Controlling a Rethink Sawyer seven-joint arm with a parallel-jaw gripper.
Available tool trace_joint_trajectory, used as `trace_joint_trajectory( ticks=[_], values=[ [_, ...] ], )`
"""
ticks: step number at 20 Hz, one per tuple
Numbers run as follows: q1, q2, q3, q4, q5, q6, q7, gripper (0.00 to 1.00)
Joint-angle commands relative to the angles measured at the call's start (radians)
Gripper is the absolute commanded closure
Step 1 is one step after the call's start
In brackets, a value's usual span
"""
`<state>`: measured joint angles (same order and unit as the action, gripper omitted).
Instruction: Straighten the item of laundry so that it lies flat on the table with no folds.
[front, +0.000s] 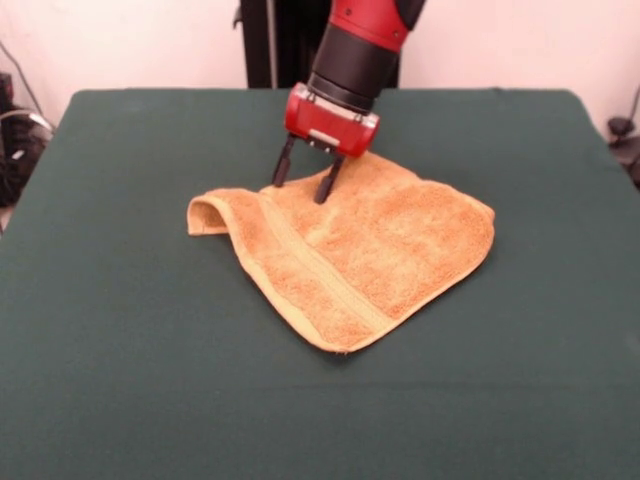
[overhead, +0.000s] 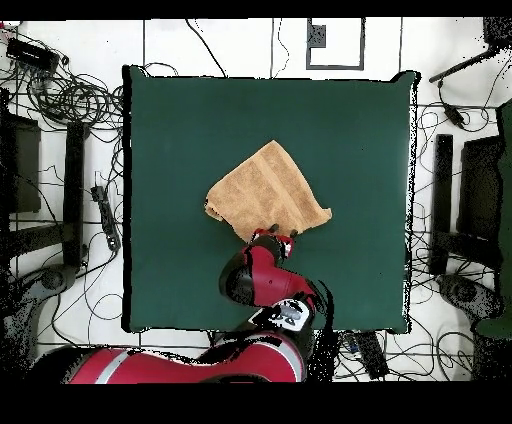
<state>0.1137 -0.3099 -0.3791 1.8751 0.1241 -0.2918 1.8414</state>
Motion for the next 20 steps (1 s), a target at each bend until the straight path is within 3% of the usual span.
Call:
trace_joint_trajectory(
  ticks=[1, 12, 20],
  values=[
    [-0.236, -0.110, 0.243, -0.009, -0.174, 0.476, -0.098, 0.00],
    [-0.247, 0.009, 0.244, -0.105, -0.262, 0.408, 0.002, 0.00],
    [-0.185, 0.054, 0.167, -0.141, -0.256, 0.426, 0.058, 0.00]
  ],
)
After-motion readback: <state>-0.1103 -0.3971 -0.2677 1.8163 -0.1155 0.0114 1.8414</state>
